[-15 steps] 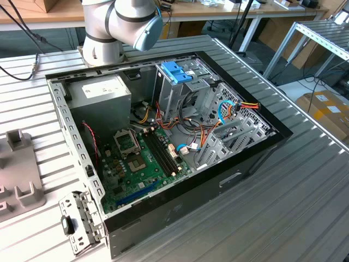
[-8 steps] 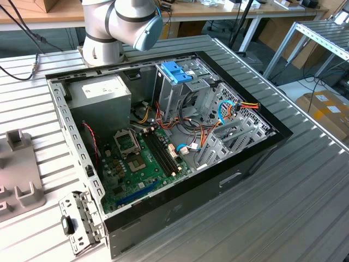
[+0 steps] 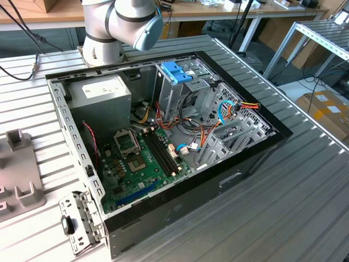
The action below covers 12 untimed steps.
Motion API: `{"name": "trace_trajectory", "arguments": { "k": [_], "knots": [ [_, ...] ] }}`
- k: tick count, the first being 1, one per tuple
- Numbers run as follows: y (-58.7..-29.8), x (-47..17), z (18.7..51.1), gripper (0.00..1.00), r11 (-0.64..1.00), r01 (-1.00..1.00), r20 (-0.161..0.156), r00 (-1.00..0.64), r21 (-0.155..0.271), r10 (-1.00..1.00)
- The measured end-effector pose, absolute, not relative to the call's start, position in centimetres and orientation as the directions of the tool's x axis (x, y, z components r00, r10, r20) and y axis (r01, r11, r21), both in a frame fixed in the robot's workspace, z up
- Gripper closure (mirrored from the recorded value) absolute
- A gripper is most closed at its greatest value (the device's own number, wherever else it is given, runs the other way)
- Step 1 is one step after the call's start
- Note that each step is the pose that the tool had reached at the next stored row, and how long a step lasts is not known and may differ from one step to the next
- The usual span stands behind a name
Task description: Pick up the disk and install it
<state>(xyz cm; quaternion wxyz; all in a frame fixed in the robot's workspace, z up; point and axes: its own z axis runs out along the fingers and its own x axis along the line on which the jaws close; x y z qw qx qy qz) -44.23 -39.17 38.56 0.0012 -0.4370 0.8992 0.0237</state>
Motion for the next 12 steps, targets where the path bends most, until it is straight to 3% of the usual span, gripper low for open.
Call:
{"name": "trace_trajectory", "arguments": {
  "k": [12],
  "knots": [
    [-39.18, -44.23, 38.56, 0.89, 0.557, -0.829, -0.023, -0.558, 0.042, -0.829]
  ]
}}
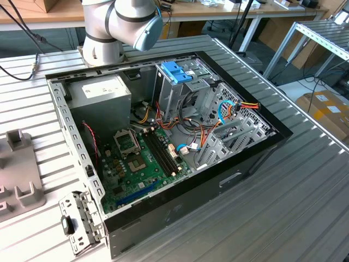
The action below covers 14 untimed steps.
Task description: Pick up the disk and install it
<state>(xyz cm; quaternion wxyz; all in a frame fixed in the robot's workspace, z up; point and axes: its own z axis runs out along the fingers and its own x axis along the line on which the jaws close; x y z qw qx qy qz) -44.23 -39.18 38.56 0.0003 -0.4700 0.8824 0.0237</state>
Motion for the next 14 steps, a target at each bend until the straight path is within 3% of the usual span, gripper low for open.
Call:
{"name": "trace_trajectory", "arguments": {
  "k": [14],
  "knots": [
    [-39.18, -44.23, 38.56, 0.89, 0.472, -0.881, -0.023, -0.473, 0.042, -0.881]
  ]
}}
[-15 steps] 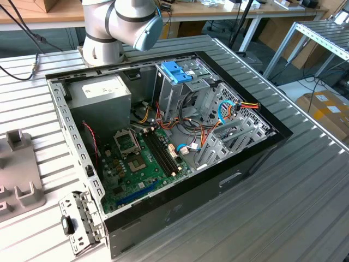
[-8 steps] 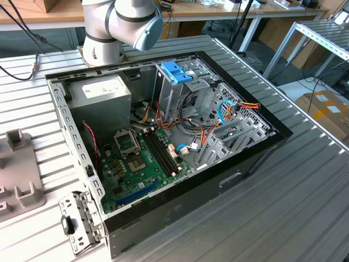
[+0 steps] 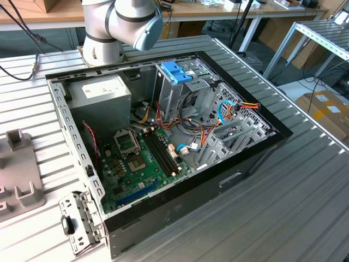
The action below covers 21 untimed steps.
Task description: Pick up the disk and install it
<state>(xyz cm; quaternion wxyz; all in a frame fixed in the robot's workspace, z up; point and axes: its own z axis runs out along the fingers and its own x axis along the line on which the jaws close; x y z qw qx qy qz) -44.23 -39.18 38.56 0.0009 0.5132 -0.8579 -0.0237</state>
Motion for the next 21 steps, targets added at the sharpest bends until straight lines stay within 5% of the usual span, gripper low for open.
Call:
{"name": "trace_trajectory", "arguments": {
  "k": [21],
  "knots": [
    [-39.18, -44.23, 38.55, 0.89, 0.334, -0.942, -0.023, -0.336, 0.042, -0.942]
  ]
}}
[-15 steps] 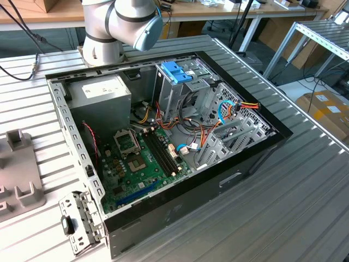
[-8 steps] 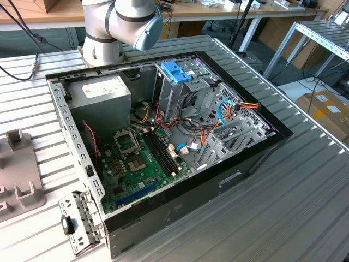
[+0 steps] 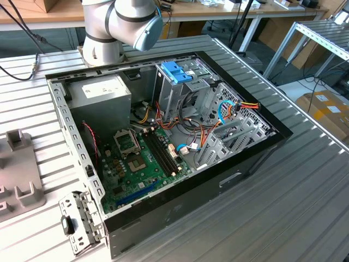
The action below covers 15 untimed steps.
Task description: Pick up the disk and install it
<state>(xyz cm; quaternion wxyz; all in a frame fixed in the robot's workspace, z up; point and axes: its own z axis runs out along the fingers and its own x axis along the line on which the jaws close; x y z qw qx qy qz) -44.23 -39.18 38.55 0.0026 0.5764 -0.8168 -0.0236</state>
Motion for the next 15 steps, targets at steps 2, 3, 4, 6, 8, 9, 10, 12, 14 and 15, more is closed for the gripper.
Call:
{"name": "trace_trajectory", "arguments": {
  "k": [2, 3, 4, 6, 8, 9, 10, 12, 14, 15],
  "knots": [
    [-39.18, -44.23, 38.56, 0.89, 0.323, -0.946, -0.023, -0.324, 0.042, -0.946],
    [-39.18, -44.23, 38.56, 0.89, 0.318, -0.947, -0.023, -0.319, 0.042, -0.947],
    [-39.18, -44.23, 38.55, 0.89, 0.314, -0.949, -0.023, -0.315, 0.042, -0.949],
    [-39.18, -44.23, 38.56, 0.89, 0.304, -0.952, -0.023, -0.305, 0.042, -0.952],
    [-39.18, -44.23, 38.56, 0.89, 0.294, -0.955, -0.023, -0.295, 0.042, -0.955],
    [-39.18, -44.23, 38.56, 0.89, 0.289, -0.956, -0.023, -0.29, 0.042, -0.957],
    [-39.18, -44.23, 38.56, 0.89, 0.285, -0.958, -0.023, -0.286, 0.042, -0.958],
    [-39.18, -44.23, 38.55, 0.89, 0.276, -0.96, -0.023, -0.277, 0.042, -0.961],
    [-39.18, -44.23, 38.56, 0.89, 0.268, -0.963, -0.023, -0.269, 0.042, -0.963],
    [-39.18, -44.23, 38.56, 0.89, 0.263, -0.964, -0.023, -0.264, 0.042, -0.964]
  ]
}}
